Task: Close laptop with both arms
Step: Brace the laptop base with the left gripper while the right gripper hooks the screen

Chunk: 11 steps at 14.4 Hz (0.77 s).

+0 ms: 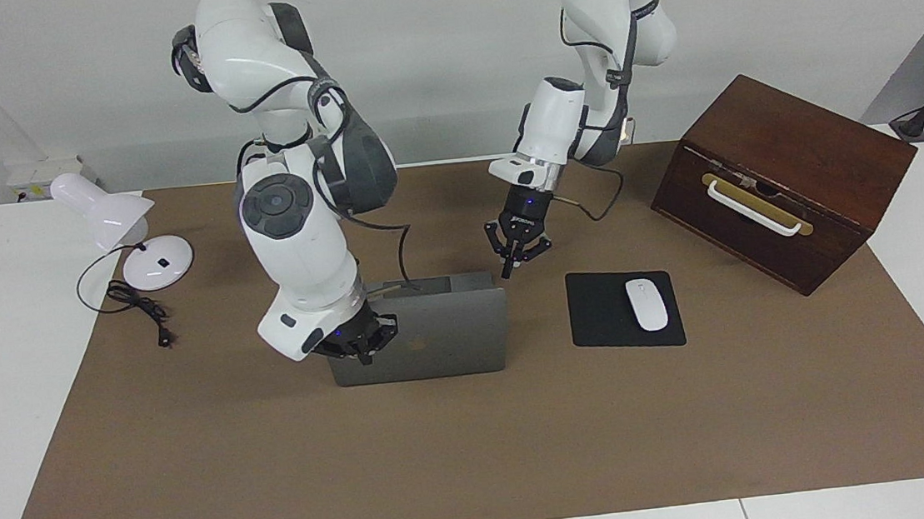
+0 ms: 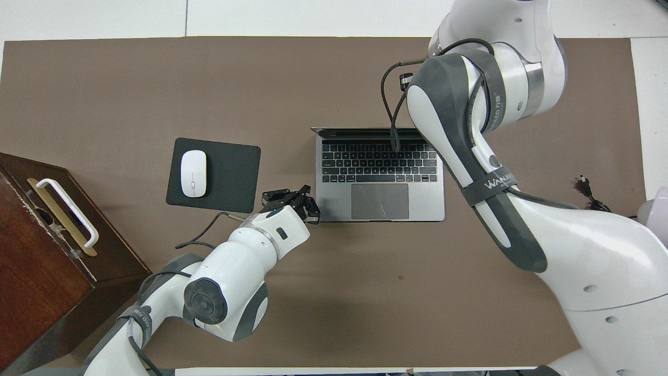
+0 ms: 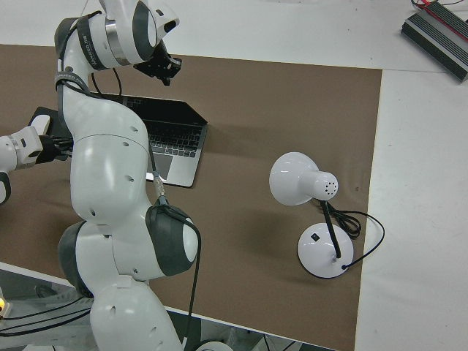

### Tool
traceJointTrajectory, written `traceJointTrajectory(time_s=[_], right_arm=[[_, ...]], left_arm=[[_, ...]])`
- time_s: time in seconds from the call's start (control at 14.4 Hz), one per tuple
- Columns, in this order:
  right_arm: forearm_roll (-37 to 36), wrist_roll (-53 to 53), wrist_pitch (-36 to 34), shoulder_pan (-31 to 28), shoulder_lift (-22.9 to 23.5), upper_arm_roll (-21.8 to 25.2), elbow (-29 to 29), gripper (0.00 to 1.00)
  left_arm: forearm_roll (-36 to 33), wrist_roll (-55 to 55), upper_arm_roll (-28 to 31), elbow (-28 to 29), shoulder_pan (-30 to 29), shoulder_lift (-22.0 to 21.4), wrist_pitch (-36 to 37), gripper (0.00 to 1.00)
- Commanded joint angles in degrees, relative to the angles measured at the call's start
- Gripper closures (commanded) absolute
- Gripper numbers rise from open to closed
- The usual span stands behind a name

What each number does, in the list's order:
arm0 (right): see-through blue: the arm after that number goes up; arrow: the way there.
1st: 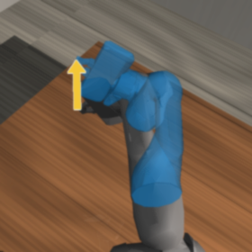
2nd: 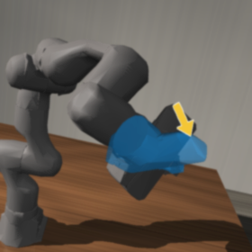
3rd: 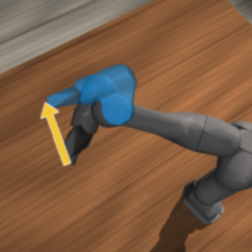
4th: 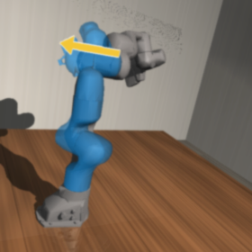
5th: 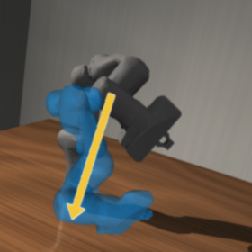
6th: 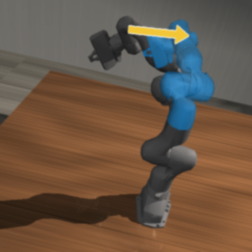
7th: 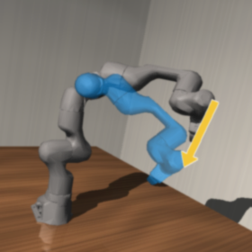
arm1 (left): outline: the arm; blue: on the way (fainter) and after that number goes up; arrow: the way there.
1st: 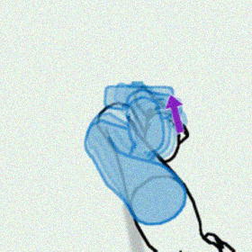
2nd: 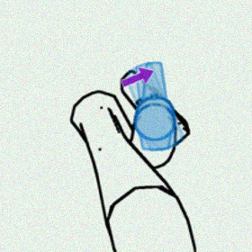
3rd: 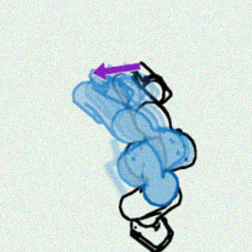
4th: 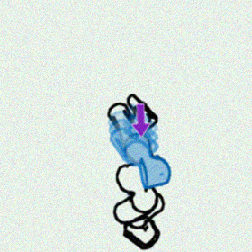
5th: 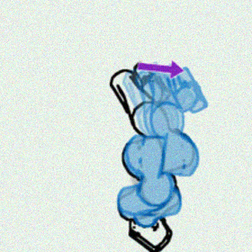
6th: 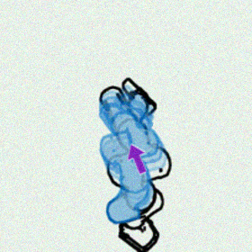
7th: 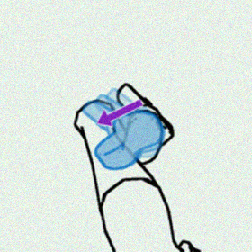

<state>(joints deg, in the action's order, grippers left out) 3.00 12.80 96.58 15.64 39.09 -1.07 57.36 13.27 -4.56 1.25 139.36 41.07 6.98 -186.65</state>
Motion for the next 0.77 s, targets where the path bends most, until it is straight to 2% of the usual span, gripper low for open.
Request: traceJointTrajectory(time_s=[0.0,0.42,0.7], right_arm=[[1.92,2.57,-2.27,-0.35,-2.52,-0.6,2.84,1.0],[3.42,3.81,-2.27,-0.61,-2.7,-1.04,3.11,1.0],[3.33,3.9,-2.27,-0.52,-2.7,-1.04,3.11,1.0]], left_arm=[[0.88,-0.09,0.33,-1.54,1.91,4.08,-4.15,1.0],[0.96,-0.01,0.24,-1.46,5.33,10.59,-12.66,1.0],[0.97,-0.1,0.24,-1.19,6.04,11.3,-13.3,1.0]])
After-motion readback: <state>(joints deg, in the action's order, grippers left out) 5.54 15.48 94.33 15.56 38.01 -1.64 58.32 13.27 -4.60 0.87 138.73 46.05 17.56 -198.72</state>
